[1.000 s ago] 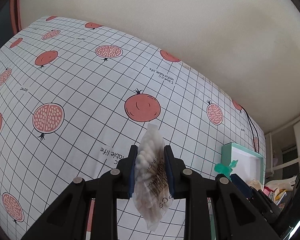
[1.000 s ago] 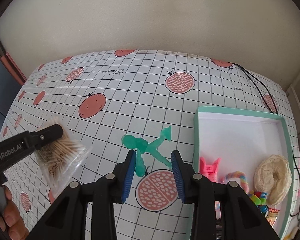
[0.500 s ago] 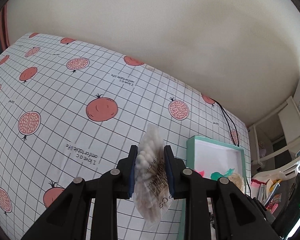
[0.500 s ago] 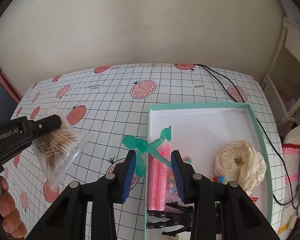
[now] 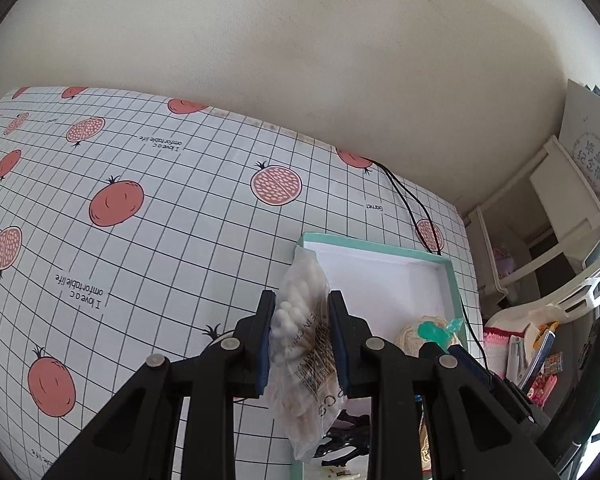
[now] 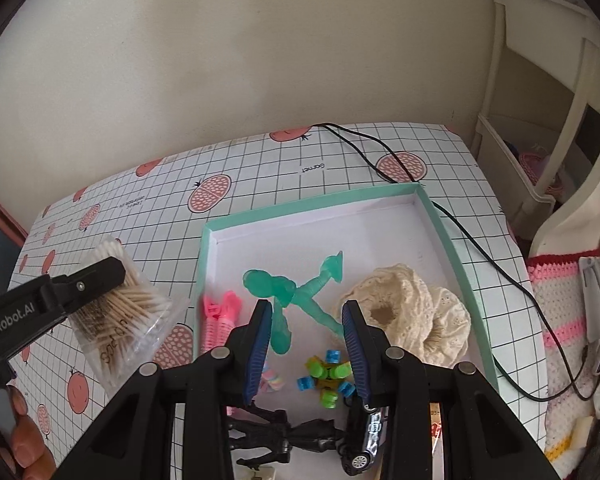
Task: Organize objects
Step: 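Carry the swab bag with the left tool while the right tool carries the green figure over the tray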
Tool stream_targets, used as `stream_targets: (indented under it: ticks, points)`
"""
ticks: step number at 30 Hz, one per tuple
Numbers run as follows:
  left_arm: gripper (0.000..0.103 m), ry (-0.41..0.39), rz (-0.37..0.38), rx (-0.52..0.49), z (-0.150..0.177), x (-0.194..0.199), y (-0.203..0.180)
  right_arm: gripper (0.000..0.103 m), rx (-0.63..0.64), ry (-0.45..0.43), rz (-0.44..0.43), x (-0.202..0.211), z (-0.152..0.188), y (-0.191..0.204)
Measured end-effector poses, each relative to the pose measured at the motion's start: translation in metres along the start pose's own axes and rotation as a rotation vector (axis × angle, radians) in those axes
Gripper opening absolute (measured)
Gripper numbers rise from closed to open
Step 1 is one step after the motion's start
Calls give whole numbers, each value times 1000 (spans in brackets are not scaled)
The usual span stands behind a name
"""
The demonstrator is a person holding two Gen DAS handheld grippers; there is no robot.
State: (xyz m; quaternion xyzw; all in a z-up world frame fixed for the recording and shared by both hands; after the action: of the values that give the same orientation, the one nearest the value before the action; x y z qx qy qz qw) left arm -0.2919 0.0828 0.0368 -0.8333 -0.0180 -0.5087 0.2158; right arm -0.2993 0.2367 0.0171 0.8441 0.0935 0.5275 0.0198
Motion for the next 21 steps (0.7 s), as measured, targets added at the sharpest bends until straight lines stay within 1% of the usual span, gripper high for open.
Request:
stream_targets:
  ticks: [2,13,21]
  points:
    - [27,2,2,-13,2,-4,-7,39,-16,2,1,-1,1,-10]
    - [27,13,80,-79,20,-34,-52,39,-94,-4,12,-2,2,-56]
    - [27,6,98,-96,23,-44,-59,39,-96,5,-2,-9,4,-59]
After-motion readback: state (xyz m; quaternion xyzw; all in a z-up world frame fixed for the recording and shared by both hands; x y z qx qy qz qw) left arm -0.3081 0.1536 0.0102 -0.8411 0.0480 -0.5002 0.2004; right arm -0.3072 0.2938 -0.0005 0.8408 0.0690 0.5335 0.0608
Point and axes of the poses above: each gripper's, at about its wrist camera, not at the fingertips, and x roughly against the way its jaws point, y to its left, z to its underside, the point moved 10 cm from there along -x, roughly the way its jaws point, and after that the axes turned 6 degrees about y, right-handed, at the moved point
